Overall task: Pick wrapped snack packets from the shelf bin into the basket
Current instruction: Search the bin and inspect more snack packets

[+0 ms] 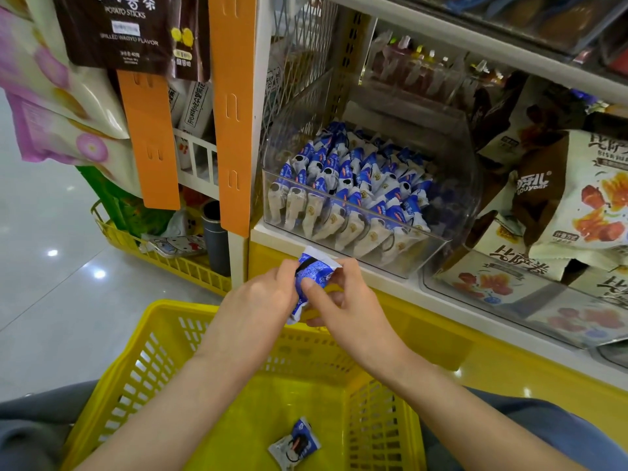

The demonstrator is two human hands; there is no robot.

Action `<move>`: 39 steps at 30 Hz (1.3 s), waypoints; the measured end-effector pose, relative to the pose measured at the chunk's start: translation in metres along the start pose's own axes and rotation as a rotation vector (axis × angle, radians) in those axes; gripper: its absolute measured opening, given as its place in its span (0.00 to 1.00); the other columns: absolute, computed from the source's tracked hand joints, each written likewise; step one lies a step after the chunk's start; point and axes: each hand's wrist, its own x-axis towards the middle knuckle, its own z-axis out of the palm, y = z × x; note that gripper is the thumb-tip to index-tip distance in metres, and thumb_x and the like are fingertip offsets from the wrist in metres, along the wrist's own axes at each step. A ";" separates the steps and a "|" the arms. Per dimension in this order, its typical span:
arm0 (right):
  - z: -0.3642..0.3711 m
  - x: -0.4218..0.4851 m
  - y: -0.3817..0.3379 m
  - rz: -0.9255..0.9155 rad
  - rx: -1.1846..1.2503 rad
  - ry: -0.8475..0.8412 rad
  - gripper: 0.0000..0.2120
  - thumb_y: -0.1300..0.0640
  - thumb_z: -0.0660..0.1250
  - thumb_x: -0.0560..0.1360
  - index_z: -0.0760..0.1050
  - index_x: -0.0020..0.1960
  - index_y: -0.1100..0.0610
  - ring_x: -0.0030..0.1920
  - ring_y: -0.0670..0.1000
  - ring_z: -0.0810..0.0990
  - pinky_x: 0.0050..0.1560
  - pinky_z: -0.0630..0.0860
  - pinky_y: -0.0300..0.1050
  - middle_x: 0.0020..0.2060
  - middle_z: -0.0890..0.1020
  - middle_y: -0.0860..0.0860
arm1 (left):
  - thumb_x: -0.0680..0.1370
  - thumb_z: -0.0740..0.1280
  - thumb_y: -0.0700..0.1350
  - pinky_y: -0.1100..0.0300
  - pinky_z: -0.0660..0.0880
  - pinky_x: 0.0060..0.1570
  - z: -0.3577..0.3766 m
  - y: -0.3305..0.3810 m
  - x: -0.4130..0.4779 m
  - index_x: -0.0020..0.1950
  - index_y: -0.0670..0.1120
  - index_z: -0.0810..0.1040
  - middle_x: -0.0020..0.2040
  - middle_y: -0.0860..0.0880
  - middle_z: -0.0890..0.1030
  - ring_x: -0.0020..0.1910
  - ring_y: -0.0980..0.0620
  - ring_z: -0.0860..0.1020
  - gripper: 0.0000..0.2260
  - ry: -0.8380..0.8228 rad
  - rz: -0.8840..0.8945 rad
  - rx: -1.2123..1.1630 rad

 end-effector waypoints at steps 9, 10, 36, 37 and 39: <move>0.002 0.004 0.003 0.009 -0.024 -0.019 0.09 0.54 0.65 0.76 0.65 0.50 0.47 0.37 0.46 0.83 0.42 0.82 0.49 0.45 0.81 0.47 | 0.79 0.57 0.45 0.59 0.72 0.32 0.002 -0.001 0.001 0.59 0.46 0.74 0.39 0.48 0.79 0.35 0.52 0.76 0.11 0.095 -0.091 -0.235; 0.003 0.005 0.003 0.008 -0.034 -0.014 0.09 0.54 0.65 0.76 0.65 0.52 0.49 0.38 0.46 0.83 0.43 0.82 0.50 0.46 0.81 0.49 | 0.79 0.57 0.45 0.64 0.70 0.30 0.003 -0.001 0.002 0.58 0.47 0.74 0.38 0.50 0.78 0.34 0.54 0.75 0.11 0.112 -0.116 -0.266; -0.012 0.003 -0.018 0.094 0.206 -0.056 0.08 0.59 0.66 0.75 0.76 0.53 0.57 0.45 0.47 0.78 0.41 0.78 0.43 0.49 0.81 0.55 | 0.74 0.65 0.54 0.69 0.71 0.48 -0.006 -0.007 0.012 0.57 0.53 0.78 0.51 0.59 0.82 0.52 0.66 0.77 0.13 -0.131 -0.472 -1.067; -0.013 0.004 -0.018 0.079 0.223 -0.044 0.06 0.59 0.67 0.75 0.76 0.51 0.56 0.43 0.45 0.78 0.37 0.77 0.38 0.47 0.81 0.54 | 0.76 0.65 0.50 0.74 0.71 0.45 -0.009 -0.005 0.013 0.57 0.52 0.77 0.50 0.61 0.82 0.51 0.67 0.77 0.11 -0.121 -0.455 -1.074; -0.013 0.004 -0.019 0.023 0.241 -0.005 0.04 0.59 0.68 0.74 0.76 0.48 0.54 0.38 0.40 0.78 0.31 0.75 0.33 0.42 0.81 0.50 | 0.77 0.64 0.47 0.73 0.72 0.46 -0.013 -0.004 0.013 0.57 0.52 0.78 0.49 0.61 0.83 0.51 0.66 0.78 0.10 -0.122 -0.453 -1.122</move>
